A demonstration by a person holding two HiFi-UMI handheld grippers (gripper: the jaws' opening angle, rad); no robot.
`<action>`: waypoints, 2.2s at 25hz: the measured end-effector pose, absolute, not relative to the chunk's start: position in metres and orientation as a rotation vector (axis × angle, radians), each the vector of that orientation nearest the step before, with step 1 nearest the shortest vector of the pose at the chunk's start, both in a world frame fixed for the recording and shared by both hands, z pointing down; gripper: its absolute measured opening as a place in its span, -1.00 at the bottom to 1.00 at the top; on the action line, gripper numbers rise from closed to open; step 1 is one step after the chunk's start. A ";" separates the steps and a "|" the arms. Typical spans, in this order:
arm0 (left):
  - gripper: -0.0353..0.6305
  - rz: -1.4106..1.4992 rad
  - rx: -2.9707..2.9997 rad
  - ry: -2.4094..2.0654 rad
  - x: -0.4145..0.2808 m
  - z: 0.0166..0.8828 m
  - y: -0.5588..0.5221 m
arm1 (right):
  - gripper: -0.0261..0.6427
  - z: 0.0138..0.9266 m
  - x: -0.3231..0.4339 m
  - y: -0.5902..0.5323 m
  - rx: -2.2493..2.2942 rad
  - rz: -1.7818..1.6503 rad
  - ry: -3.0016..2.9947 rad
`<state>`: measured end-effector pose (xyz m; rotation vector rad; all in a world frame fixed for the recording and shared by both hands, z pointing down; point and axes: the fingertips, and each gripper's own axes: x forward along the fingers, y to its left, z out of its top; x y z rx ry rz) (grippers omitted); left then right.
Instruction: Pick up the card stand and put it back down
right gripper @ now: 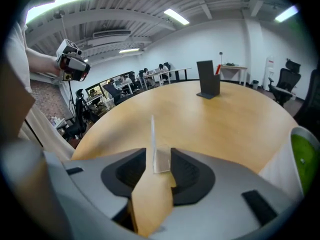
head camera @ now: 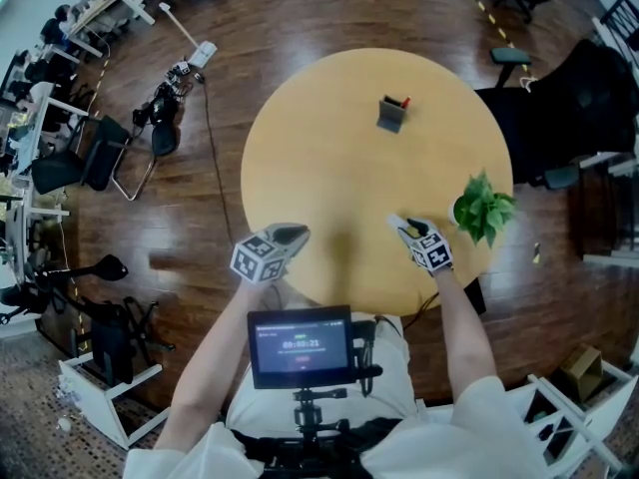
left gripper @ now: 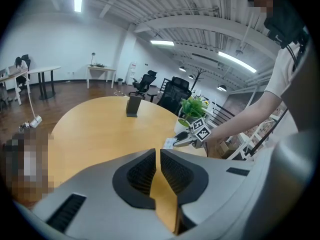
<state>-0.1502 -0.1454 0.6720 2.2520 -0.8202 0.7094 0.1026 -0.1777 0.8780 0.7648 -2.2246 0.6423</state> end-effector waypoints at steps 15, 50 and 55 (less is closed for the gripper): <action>-0.82 0.619 2.320 -0.832 -0.111 0.652 -0.121 | -0.38 0.741 0.150 -0.142 1.162 0.651 -2.484; -0.82 0.253 2.435 -0.819 -0.270 0.615 -0.112 | -0.55 0.603 0.089 -0.095 1.659 0.450 -2.366; -0.82 0.222 2.425 -0.780 -0.301 0.620 -0.098 | -0.55 0.589 0.055 -0.077 1.704 0.452 -2.346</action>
